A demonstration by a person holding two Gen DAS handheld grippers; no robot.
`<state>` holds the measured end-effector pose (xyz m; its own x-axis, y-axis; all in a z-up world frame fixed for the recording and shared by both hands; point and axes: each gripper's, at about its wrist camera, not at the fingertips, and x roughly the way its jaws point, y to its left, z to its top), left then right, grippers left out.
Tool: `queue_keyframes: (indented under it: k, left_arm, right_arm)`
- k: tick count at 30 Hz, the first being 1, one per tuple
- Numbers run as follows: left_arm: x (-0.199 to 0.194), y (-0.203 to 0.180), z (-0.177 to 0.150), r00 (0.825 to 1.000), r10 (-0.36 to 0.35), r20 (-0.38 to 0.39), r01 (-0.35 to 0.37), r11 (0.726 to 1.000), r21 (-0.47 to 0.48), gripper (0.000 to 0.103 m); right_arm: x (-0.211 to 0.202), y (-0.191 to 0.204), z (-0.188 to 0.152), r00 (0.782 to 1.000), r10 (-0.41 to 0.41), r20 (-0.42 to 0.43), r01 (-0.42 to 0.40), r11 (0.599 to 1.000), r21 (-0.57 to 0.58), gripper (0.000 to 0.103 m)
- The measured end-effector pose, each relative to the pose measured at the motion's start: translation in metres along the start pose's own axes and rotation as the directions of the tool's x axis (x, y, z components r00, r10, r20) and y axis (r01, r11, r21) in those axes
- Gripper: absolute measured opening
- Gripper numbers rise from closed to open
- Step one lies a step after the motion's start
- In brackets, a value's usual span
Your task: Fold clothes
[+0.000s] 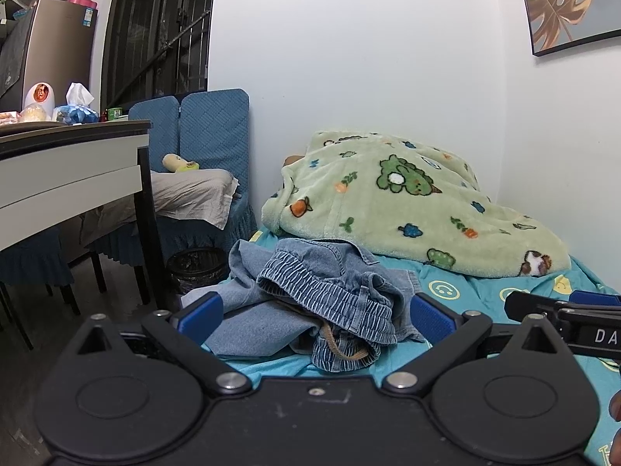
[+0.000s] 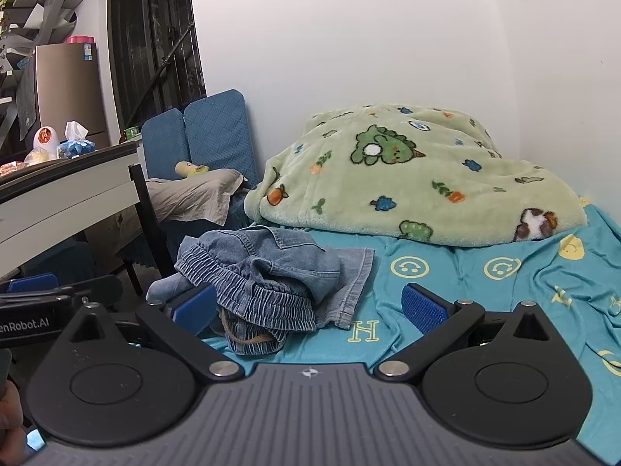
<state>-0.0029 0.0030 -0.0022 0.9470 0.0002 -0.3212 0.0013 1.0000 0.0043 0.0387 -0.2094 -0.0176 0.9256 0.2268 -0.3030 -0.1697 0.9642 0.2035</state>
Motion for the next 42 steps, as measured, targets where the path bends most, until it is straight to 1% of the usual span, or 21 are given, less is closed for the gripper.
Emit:
queue_keyframes:
  k: [11,18,21,25,29,30,35,36,37,40,41,42]
  left_arm:
    - [-0.001,0.002,0.001,1.0,0.011,-0.001,-0.011,1.0,-0.011,0.103]
    - [0.014,0.012,0.008,0.999,0.029,-0.042,-0.031,0.999,-0.045,0.103]
    - [0.032,0.02,0.019,0.998,0.033,-0.059,-0.038,0.995,-0.094,0.103]
    - [0.064,0.033,0.032,0.995,0.027,-0.094,-0.044,0.982,-0.182,0.103]
    - [0.112,0.046,0.026,0.986,-0.044,-0.163,-0.008,0.952,-0.305,0.101]
    - [0.124,0.049,0.023,0.981,-0.06,-0.182,-0.005,0.942,-0.336,0.099]
    - [0.168,0.07,0.013,0.972,-0.113,-0.205,0.002,0.879,-0.477,0.095]
    - [0.175,0.074,0.011,0.971,-0.118,-0.206,-0.001,0.866,-0.501,0.092]
    - [0.182,0.078,0.011,0.971,-0.123,-0.206,-0.003,0.852,-0.523,0.086]
    - [0.197,0.089,0.01,0.969,-0.158,-0.191,0.016,0.809,-0.587,0.079]
    - [0.202,0.091,0.01,0.968,-0.173,-0.184,0.028,0.799,-0.601,0.077]
    - [0.206,0.093,0.01,0.967,-0.184,-0.178,0.039,0.793,-0.608,0.072]
  right_arm:
    - [-0.001,-0.002,0.001,1.0,0.008,0.002,-0.008,1.0,0.009,0.103]
    - [-0.001,-0.002,0.004,1.0,-0.009,0.006,0.009,1.0,0.015,0.103]
    - [0.001,-0.005,0.004,1.0,-0.021,0.008,0.021,1.0,0.018,0.103]
    - [0.006,-0.014,0.003,1.0,-0.015,0.001,0.015,0.998,0.067,0.103]
    - [0.013,-0.021,0.0,1.0,-0.005,-0.012,0.007,0.994,0.105,0.103]
    - [0.014,-0.022,0.0,1.0,0.002,-0.015,0.0,0.994,0.114,0.103]
    - [0.024,-0.028,-0.006,0.999,0.018,-0.051,-0.01,0.99,0.143,0.103]
    - [0.026,-0.028,-0.007,0.998,0.021,-0.058,-0.012,0.989,0.148,0.103]
    - [0.029,-0.029,-0.008,0.998,0.024,-0.064,-0.014,0.988,0.151,0.103]
    - [0.039,-0.03,-0.013,0.996,0.034,-0.083,-0.02,0.987,0.157,0.103]
    - [0.042,-0.03,-0.015,0.995,0.037,-0.091,-0.022,0.987,0.161,0.103]
    - [0.046,-0.032,-0.016,0.994,0.04,-0.099,-0.023,0.986,0.168,0.103]
